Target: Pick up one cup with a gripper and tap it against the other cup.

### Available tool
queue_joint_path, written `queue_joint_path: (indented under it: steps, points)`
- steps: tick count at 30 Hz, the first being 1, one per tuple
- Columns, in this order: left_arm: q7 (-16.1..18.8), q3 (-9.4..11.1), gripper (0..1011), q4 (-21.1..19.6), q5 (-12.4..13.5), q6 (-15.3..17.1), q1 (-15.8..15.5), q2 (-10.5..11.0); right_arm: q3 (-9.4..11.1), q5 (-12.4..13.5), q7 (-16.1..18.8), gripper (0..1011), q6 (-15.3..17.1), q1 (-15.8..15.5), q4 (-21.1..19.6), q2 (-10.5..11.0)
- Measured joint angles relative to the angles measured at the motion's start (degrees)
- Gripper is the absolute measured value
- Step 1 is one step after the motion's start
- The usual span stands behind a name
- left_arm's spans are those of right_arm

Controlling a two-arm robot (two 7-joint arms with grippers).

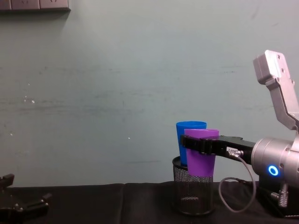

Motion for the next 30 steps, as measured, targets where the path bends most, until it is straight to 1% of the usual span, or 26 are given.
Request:
queue_joint_path:
  steps: [30]
  points:
    - [0.00, 0.00, 1000, 0.00, 0.00, 0.00, 0.00, 0.00, -0.01, 0.00, -0.02, 732, -0.07, -0.07, -0.11, 0.06]
